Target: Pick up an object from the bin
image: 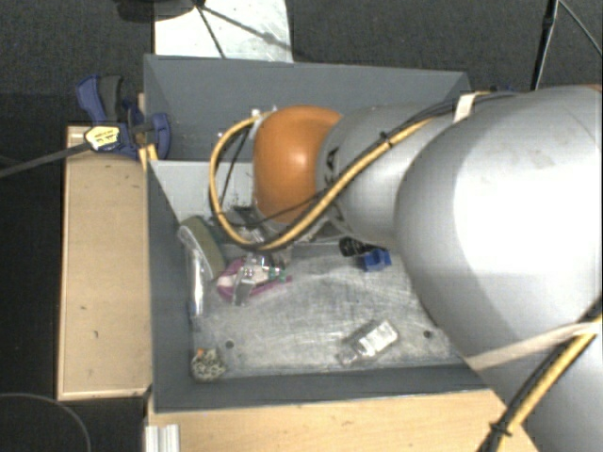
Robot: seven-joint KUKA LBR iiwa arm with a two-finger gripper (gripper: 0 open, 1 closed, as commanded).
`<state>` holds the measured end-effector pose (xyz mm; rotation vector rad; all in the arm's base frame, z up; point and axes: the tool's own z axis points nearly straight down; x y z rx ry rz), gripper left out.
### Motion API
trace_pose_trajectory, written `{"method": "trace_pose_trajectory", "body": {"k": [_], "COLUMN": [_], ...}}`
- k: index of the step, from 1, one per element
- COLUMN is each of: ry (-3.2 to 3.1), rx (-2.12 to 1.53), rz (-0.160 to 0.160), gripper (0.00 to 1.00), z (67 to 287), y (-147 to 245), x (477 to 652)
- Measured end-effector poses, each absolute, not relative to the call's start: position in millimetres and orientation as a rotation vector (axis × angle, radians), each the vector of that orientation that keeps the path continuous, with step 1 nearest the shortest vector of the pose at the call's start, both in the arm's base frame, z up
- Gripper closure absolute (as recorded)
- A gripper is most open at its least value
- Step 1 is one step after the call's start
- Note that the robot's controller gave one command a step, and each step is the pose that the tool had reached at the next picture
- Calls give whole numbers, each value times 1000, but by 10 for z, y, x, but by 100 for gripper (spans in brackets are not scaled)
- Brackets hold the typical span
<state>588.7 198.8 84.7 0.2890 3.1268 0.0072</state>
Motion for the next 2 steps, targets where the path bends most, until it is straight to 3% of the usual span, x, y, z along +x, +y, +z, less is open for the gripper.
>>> {"method": "trace_pose_trajectory", "body": {"k": [1,2], "ry": [3127,3123], "rx": [292,257], "rz": [2,6], "gripper": [100,100], "z": [842,2739], "y": [1946,1980], "x": [5892,5747]}}
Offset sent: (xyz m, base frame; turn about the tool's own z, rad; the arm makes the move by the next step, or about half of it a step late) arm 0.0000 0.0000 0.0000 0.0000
